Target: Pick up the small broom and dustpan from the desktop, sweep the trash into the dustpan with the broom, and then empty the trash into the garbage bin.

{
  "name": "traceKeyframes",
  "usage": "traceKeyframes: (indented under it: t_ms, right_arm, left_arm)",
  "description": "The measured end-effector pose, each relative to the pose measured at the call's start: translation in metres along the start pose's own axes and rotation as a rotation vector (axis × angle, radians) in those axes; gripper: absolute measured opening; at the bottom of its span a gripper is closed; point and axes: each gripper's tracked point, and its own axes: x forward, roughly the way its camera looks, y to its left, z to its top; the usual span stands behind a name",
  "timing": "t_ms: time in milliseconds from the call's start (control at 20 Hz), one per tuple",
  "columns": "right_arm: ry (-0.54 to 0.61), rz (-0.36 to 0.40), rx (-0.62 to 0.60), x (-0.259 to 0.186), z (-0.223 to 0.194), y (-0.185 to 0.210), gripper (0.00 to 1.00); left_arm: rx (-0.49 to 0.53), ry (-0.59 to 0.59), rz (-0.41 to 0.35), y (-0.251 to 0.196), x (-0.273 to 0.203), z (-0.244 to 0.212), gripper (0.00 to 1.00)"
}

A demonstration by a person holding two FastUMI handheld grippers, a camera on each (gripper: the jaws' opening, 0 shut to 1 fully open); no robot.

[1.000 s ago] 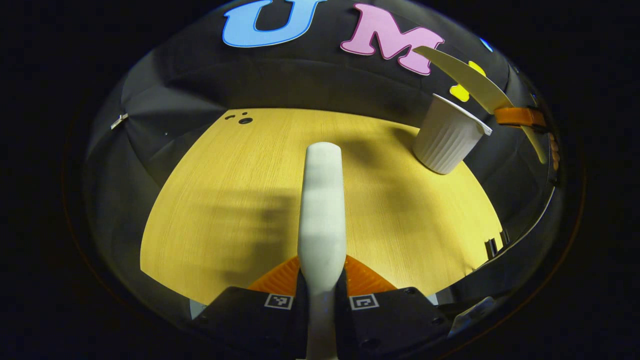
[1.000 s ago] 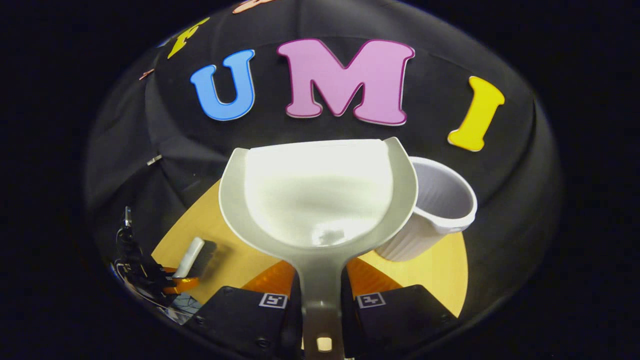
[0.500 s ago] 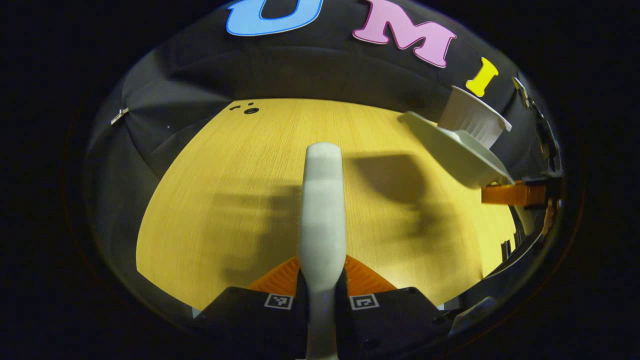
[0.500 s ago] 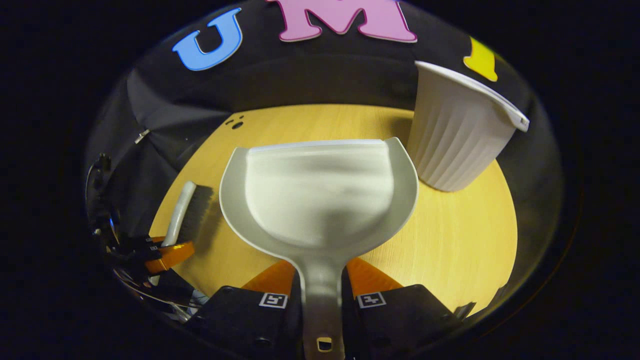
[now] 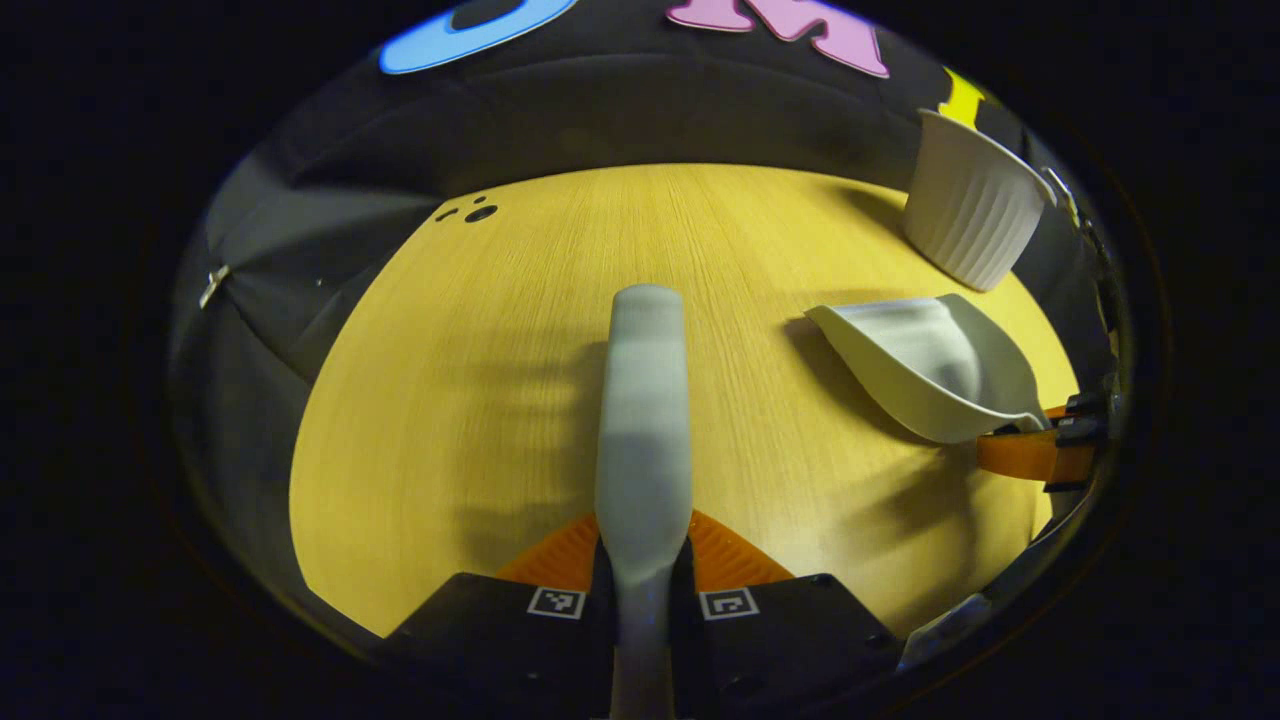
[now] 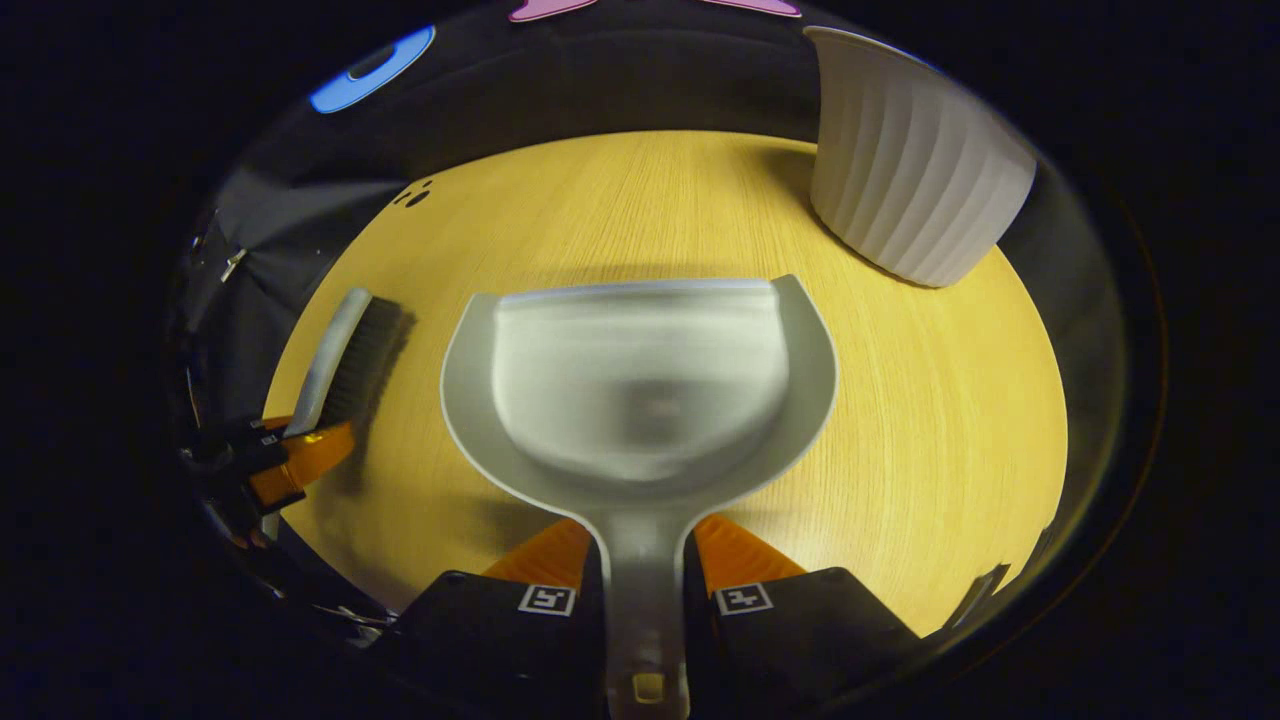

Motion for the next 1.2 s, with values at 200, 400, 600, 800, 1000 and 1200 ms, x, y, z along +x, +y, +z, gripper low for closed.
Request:
traceKeyframes:
  t_ms: [200, 400, 600, 800, 1000, 1200]
  right_arm:
    - [0.016, 0.002, -0.019, 0.003, -0.003, 0.002, 0.4]
    - [0.039, 0.03, 0.032, 0.008, -0.005, 0.007, 0.38]
    - [0.038, 0.047, 0.045, 0.009, -0.003, 0.012, 0.43]
    - [0.014, 0.057, 0.055, 0.002, 0.001, 0.015, 0.8]
    - [-0.079, 0.019, 0.056, -0.023, 0.018, 0.008, 0.99]
    - [-0.236, -0.016, 0.045, -0.07, 0.036, 0.006, 0.99]
  left_arm:
    - [0.047, 0.017, 0.04, -0.004, 0.012, 0.0, 0.28]
    - [0.09, 0.005, 0.076, -0.001, 0.017, 0.009, 0.3]
    - [0.095, 0.005, 0.041, -0.01, 0.014, 0.009, 0.3]
    - [0.044, -0.029, -0.024, -0.025, 0.001, 0.009, 0.86]
    - [0.001, -0.147, -0.049, -0.025, -0.043, 0.031, 0.98]
    - [-0.029, -0.301, -0.025, -0.02, -0.105, 0.051, 0.98]
